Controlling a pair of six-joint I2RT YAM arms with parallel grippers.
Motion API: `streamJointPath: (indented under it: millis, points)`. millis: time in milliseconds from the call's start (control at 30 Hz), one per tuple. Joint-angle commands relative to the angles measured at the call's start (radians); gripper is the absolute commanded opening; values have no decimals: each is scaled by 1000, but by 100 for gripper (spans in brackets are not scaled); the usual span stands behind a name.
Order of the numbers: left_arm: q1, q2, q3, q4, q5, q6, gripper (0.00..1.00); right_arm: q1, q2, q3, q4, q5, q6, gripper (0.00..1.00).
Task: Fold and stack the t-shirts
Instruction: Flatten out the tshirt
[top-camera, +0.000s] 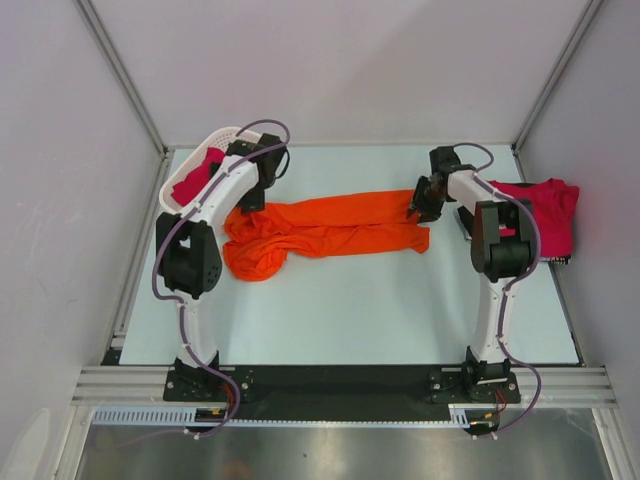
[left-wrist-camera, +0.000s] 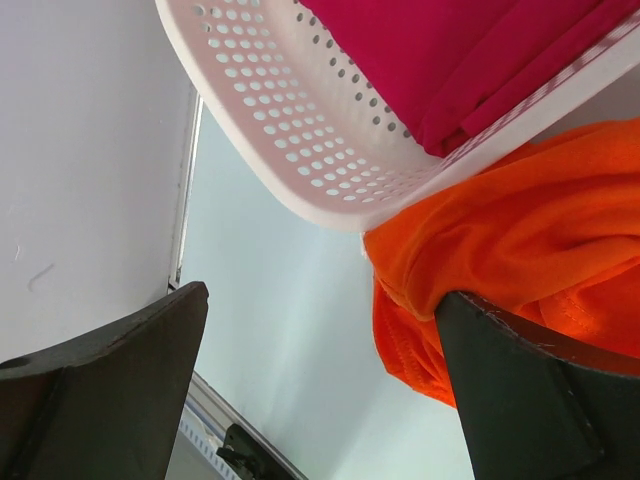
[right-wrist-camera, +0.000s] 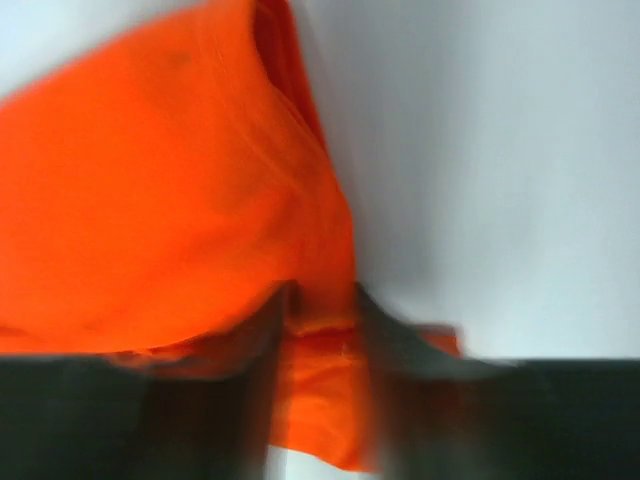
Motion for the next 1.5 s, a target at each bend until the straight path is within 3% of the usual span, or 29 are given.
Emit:
streamJointPath:
  millis: [0, 33, 67, 500, 700, 833, 1000, 1133, 1367, 1467]
  points:
    - [0, -62, -15, -8, -40, -21, 100, 7, 46, 91, -1, -90, 18, 12]
    - [0, -60, -18, -8, -45, -21, 100, 8, 48, 102, 0, -88, 19, 2]
    - [0, -62, -21, -8, -47, -21, 100, 10, 51, 108, -1, -82, 22, 0]
    - [3, -106, -41, -15, -86, -5, 100, 39, 8, 166, -21, -1, 3, 0]
    - [3, -136, -7, -18, -298, -46, 100, 45, -52, 125, 48, 27, 4, 0]
    - [3, -166, 60, -14, -335, -63, 99, 47, -72, 125, 74, 70, 1, 0]
    - [0, -186, 67, 122, -27, 115, 100, 48, -69, 128, 148, 74, 12, 0]
    - [-8, -217, -47, 233, 340, 164, 87, 54, -35, 192, 135, 71, 15, 0]
    - [-36, -159, -150, 282, 541, 219, 86, 61, -18, 208, 123, 60, 13, 0]
    - [-37, -143, -193, 307, 607, 222, 81, 59, -21, 199, 122, 60, 13, 0]
